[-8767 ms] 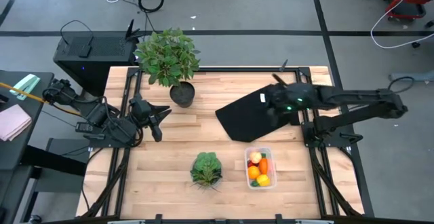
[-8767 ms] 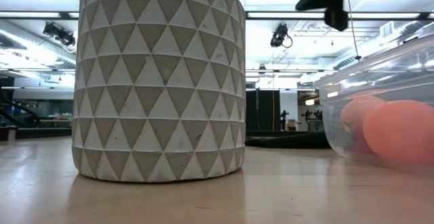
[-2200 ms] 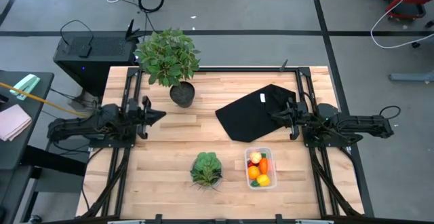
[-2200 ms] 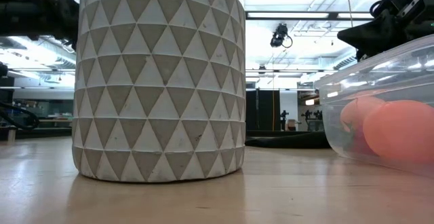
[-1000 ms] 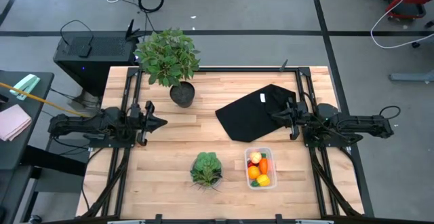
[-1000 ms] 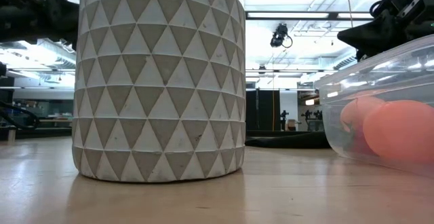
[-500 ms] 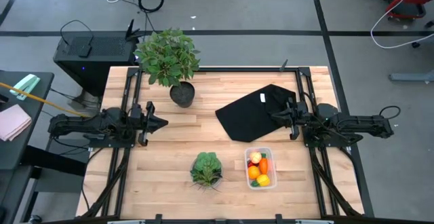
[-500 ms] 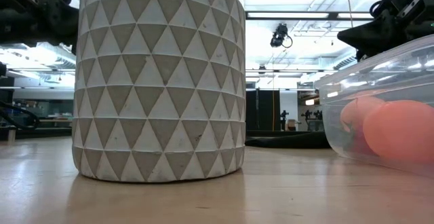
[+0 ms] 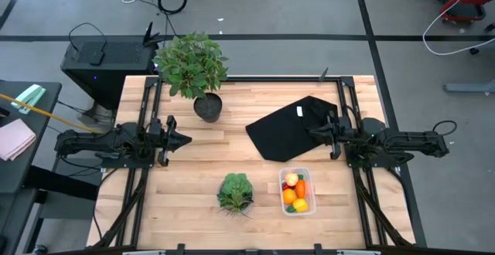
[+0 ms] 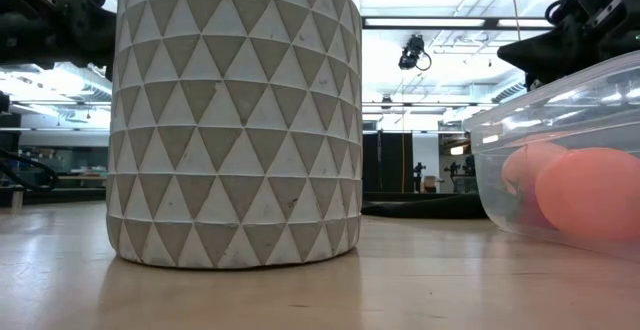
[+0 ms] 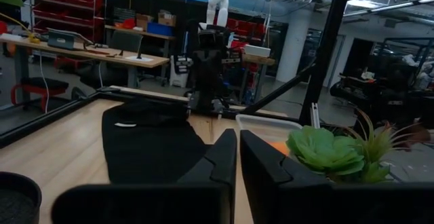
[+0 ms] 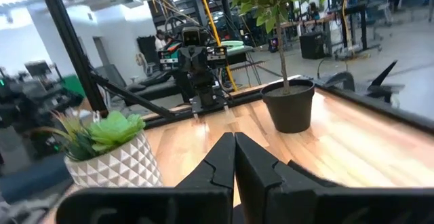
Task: Pick and placing Produce into tupperware
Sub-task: Return to Home Position
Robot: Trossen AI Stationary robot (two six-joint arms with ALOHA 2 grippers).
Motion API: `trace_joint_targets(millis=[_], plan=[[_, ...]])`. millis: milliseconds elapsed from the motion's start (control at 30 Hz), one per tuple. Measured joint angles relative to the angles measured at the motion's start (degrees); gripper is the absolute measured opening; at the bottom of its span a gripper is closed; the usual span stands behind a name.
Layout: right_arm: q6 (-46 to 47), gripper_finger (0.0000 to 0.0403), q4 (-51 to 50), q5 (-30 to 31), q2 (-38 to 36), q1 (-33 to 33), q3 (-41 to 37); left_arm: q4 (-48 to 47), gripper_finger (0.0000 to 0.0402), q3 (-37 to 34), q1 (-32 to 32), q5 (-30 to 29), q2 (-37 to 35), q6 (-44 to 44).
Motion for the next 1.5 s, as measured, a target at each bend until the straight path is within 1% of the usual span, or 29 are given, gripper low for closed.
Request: trace_joint_targets(millis=[133, 233, 467, 833, 1200, 1500], plan=[[-8.5, 0.0016, 0.0, 0.0, 0.0, 0.0, 0.0, 0.0, 0.0023, 0.0, 0.0, 0.0, 0.0, 0.0], [-11.9, 0.0016, 0.0, 0.0, 0.0, 0.0, 0.0, 0.0, 0.0027, 0.0, 0.0, 0.0, 0.0, 0.0], [-12.0, 0.0016, -0.2, 0.0, 0.0, 0.0, 0.0, 0.0, 0.0036, 0.0, 0.0, 0.0, 0.0, 0.1], [-12.0, 0.0016, -0.2, 0.0, 0.0, 0.0, 0.0, 0.0, 0.0023, 0.0, 0.0, 0.0, 0.0, 0.0], [-12.0, 0.0016, -0.2, 0.0, 0.0, 0.0, 0.0, 0.0, 0.0037, 0.0, 0.0, 0.0, 0.0, 0.0], [-12.0, 0.0016, -0.2, 0.0, 0.0, 0.0, 0.0, 0.0, 0.0023, 0.0, 0.0, 0.0, 0.0, 0.0]])
